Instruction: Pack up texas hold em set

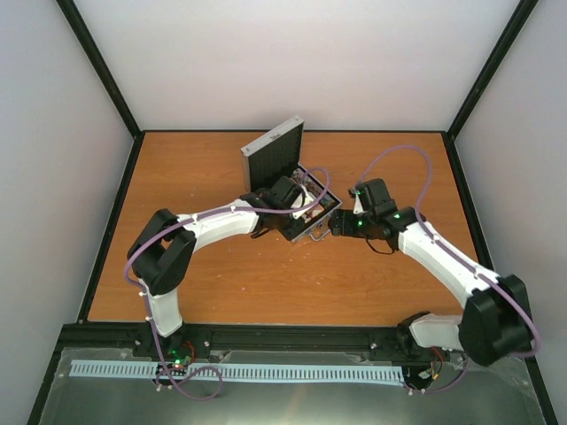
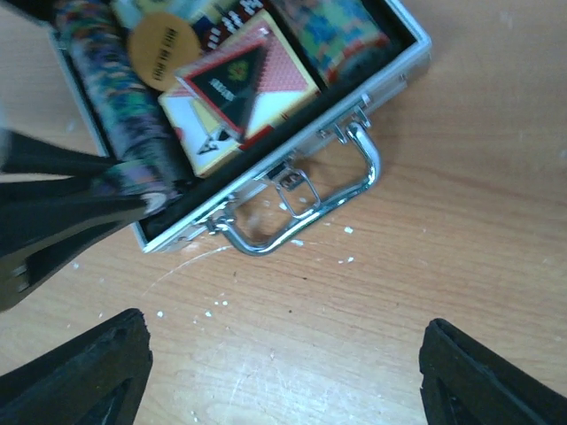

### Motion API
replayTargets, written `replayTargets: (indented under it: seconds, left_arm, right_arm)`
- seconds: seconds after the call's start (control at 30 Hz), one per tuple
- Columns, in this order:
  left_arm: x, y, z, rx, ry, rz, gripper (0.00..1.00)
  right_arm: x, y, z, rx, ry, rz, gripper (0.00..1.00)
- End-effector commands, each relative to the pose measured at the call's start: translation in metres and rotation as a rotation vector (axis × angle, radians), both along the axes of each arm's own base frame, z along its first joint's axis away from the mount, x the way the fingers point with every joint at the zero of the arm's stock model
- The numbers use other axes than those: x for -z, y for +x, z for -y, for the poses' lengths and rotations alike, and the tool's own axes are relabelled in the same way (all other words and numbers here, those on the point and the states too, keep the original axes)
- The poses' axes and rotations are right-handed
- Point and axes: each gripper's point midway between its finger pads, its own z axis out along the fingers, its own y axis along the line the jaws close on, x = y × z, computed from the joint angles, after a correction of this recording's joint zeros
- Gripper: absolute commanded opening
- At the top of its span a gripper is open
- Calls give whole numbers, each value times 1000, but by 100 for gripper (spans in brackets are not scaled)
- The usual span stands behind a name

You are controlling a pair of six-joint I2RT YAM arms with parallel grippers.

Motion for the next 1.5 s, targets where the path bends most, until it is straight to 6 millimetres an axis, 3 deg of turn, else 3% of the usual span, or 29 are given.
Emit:
replayTargets:
  seconds: [0.0,0.2,0.4,0.8,1.47]
  left_arm:
    - [11,11,-16,-24,39,10,1]
    - [14,8,-15,-17,34,-4,1]
    - [14,6,-14,-10,26,-13,1]
    - [-1,-1,-4,18,-43,-44,1]
    - [-18,-6,9,56,-107,-65,1]
  right_arm:
    - [22,18,-2,110,17,-83,79]
    - [62,35,-1,210,-23,-196,66]
    - [89,51,5,254,-51,-241,56]
    - [108,76,2,235,-74,-240,47]
    - [141,67,15,154,-216,-285,35]
